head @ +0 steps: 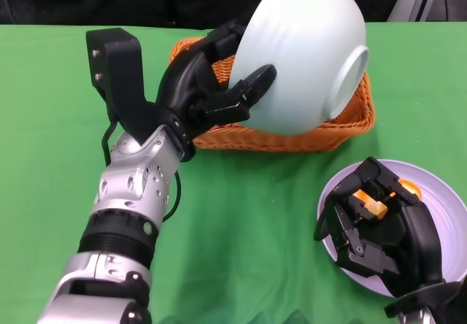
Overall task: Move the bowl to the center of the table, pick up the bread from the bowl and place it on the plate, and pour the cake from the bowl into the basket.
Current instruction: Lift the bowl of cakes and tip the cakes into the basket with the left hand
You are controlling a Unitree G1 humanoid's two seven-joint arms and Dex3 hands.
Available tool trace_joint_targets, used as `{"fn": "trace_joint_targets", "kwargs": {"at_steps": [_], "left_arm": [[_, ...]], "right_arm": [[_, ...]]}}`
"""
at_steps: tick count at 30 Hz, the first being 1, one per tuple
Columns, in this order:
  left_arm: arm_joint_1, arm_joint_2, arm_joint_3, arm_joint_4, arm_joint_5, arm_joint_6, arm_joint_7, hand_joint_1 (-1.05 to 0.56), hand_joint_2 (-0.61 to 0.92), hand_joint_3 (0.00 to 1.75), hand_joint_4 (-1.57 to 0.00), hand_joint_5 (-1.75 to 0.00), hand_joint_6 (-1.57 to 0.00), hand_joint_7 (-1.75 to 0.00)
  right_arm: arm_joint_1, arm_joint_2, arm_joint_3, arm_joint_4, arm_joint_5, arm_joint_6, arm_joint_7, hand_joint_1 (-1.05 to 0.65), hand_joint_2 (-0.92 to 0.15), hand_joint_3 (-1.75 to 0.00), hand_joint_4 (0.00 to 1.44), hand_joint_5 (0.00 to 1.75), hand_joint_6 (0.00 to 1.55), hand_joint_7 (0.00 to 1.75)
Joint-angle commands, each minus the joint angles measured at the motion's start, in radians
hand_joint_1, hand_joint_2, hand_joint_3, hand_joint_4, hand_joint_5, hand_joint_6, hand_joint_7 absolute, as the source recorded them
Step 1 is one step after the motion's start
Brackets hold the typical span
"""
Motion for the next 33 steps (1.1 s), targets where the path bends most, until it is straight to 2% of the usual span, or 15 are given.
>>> {"fn": "trace_joint_targets", "kwargs": {"at_steps": [1,18,23,27,33], "left_arm": [[-0.08,0.012,0.008,0.019,0.001,-0.021,-0.018,-0.11,0.53,1.15,-0.82,-1.58,-0.84,-1.38],[-0.162,-0.014,0.032,0.093,-0.011,0.001,0.006,-0.1,0.53,1.18,-0.84,-1.55,-0.84,-1.4],[-0.177,-0.024,0.059,0.096,-0.04,0.057,-0.002,-0.09,0.56,1.17,-0.83,-1.53,-0.84,-1.39],[-0.209,-0.037,0.133,0.114,-0.13,0.184,0.004,-0.07,0.58,1.15,-0.81,-1.55,-0.82,-1.44],[-0.236,-0.037,0.199,0.13,-0.19,0.292,0.027,-0.11,0.69,1.0,-0.81,-1.54,-0.78,-1.47]], "right_arm": [[-0.002,0.0,-0.007,0.015,0.017,-0.006,0.013,-0.13,-0.58,-1.03,0.7,1.75,0.58,1.47],[-0.003,0.003,-0.005,0.019,0.005,-0.005,0.008,-0.13,-0.59,-1.0,0.7,1.75,0.6,1.44],[-0.001,0.003,-0.004,0.019,0.009,-0.003,0.012,-0.13,-0.58,-1.0,0.69,1.75,0.6,1.44],[0.001,-0.001,-0.001,0.023,0.001,-0.012,0.017,-0.14,-0.59,-1.01,0.67,1.75,0.58,1.43],[0.001,-0.002,-0.001,0.026,-0.01,-0.018,0.011,-0.14,-0.62,-0.97,0.66,1.75,0.57,1.44]]}}
